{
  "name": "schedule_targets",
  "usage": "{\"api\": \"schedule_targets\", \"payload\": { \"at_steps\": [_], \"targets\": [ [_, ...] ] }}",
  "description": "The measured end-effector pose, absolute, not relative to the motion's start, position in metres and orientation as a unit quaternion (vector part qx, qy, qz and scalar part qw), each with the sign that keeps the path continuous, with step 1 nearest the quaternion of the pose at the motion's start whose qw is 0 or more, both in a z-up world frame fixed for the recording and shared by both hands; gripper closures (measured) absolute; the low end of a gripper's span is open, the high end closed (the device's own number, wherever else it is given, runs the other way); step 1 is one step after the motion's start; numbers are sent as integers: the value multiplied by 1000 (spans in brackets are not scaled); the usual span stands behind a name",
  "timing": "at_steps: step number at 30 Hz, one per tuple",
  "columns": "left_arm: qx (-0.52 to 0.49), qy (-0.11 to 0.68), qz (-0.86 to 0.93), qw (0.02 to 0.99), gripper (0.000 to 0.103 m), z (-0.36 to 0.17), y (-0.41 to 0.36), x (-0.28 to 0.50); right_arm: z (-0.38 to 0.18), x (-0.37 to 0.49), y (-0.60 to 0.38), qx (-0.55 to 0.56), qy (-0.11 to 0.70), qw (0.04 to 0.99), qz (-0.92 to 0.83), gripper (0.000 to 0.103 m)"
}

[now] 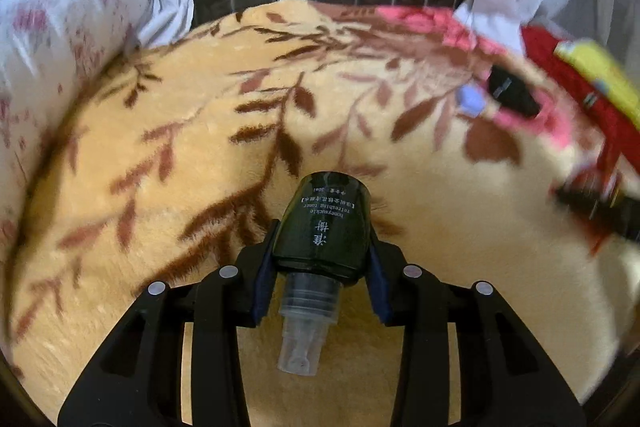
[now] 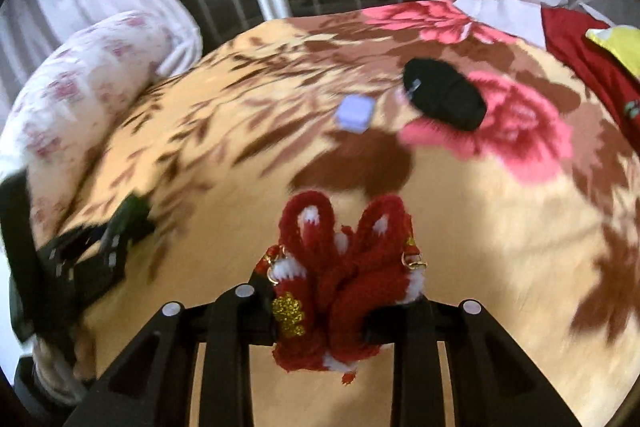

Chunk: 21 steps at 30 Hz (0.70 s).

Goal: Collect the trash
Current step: 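Lower the spray bottle and red ornament into the orange bin and open both tools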

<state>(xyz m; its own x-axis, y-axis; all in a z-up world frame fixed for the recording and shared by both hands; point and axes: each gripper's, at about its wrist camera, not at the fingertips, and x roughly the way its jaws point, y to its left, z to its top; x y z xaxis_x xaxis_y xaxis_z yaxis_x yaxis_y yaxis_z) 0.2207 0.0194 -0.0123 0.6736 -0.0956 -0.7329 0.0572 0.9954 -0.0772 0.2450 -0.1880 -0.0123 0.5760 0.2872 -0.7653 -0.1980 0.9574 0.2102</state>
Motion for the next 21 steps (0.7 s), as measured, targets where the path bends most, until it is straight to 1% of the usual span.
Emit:
{"api": "schedule_targets", "payload": {
  "at_steps": [3,8,13,21],
  "targets": [
    [-66,403,-53,911,66,-7,30,211,-8,222,-179,51,431,888,151,75],
    [-45,388,-47,919,66,4,23,183,2,201,-166,57,407,896,171,75],
    [1,369,-31,929,66,20,0,136,2,174,-161,75,401,892,194,75],
    [41,362,-18,931,66,22,-25,67,6,107,-164,59,396,892,210,74]
  ]
}}
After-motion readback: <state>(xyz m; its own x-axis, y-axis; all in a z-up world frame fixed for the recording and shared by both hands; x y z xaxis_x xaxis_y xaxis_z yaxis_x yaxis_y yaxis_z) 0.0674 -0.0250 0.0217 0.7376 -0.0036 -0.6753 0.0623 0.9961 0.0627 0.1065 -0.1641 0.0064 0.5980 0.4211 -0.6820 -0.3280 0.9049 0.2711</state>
